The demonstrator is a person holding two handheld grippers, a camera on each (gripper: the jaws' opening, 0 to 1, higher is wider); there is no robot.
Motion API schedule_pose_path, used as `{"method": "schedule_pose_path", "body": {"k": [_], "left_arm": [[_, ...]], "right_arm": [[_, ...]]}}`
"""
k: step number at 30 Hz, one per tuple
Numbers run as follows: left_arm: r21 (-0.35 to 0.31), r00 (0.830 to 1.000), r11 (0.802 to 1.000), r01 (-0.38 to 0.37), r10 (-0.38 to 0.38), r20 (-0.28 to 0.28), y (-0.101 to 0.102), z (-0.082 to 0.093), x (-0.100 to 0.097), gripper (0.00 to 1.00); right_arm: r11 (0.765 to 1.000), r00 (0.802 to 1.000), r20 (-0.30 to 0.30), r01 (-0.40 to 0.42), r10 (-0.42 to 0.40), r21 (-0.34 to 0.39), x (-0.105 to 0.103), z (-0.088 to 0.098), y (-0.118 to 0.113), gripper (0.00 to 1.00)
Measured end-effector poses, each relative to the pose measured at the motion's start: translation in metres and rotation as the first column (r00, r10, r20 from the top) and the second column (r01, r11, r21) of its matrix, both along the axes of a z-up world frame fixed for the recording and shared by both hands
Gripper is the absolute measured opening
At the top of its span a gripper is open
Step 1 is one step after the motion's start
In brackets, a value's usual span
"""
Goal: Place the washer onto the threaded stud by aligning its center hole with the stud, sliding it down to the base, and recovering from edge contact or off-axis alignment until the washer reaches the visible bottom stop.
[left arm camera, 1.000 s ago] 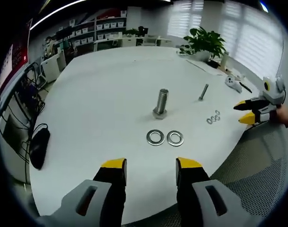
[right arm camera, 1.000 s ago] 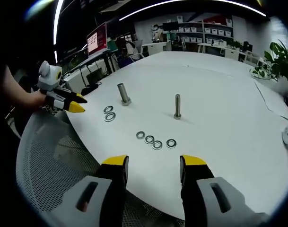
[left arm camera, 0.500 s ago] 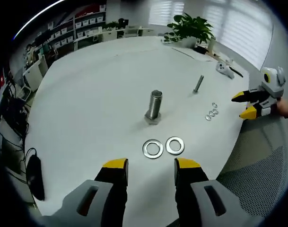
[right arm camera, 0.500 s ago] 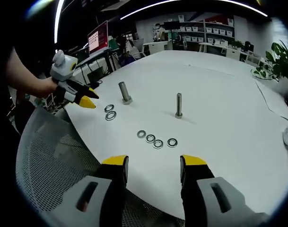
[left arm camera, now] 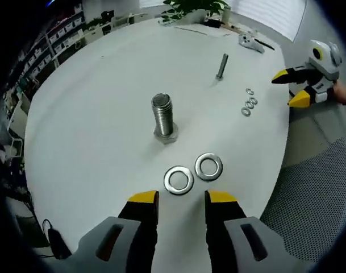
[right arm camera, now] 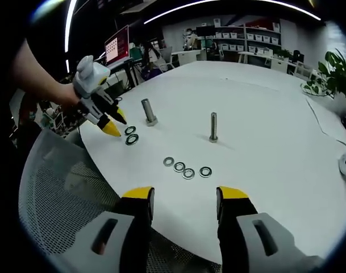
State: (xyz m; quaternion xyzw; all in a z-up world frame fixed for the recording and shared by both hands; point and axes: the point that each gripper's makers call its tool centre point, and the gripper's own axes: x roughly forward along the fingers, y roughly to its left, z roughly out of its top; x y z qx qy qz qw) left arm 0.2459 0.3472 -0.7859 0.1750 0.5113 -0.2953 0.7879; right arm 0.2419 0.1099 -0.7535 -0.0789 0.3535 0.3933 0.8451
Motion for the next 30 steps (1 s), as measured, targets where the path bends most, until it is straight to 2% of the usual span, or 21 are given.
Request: {"method": "schedule_pose_path", "body": {"k": [5,8,14,15,21,26,30], "left_arm": [[0.026,0.999,0.999,0.037,-0.037,-0.021,-0.002,-0.003,0.007,0.28],[0.066,0.993,0.991,0.116,-0.113,-0.037,-0.006,-0.005,0.007,0.24],[0.090,0.983,0.979,0.183,-0.179,-0.049,-0.011,-0.010,0.011,0.24],[0.111,0.977,0.972,0.209,-0.203,-0.069,-0.009,-0.013,0.009,0.24],[0.110,0.972,0.968,0.226,-0.217,-0.090,-0.010,-0.011,0.013,0.21],[0.124,0.959,0.953,0.278,-0.267,-0.097,-0.009,-0.012,0.011,0.21],[0.135,0.959,0.951,0.276,-0.263,-0.107,-0.008,-0.012,0.010,0.21]], "right_arm": [[1.000,1.000,0.001,0.004,-0.004,0.001,0.001,0.000,0.000,0.47],[1.000,1.000,0.003,0.005,-0.005,0.000,0.001,0.000,-0.001,0.46],[1.000,1.000,0.004,0.005,-0.005,-0.001,0.001,0.000,-0.001,0.46],[1.000,1.000,0.005,0.006,-0.006,0.001,0.001,0.001,-0.001,0.46],[1.000,1.000,0.008,0.007,-0.007,0.002,0.001,0.001,-0.001,0.46],[1.000,1.000,0.007,0.008,-0.008,0.003,0.002,0.000,-0.001,0.46],[1.000,1.000,0.009,0.013,-0.013,0.004,0.002,0.002,-0.001,0.46]]}}
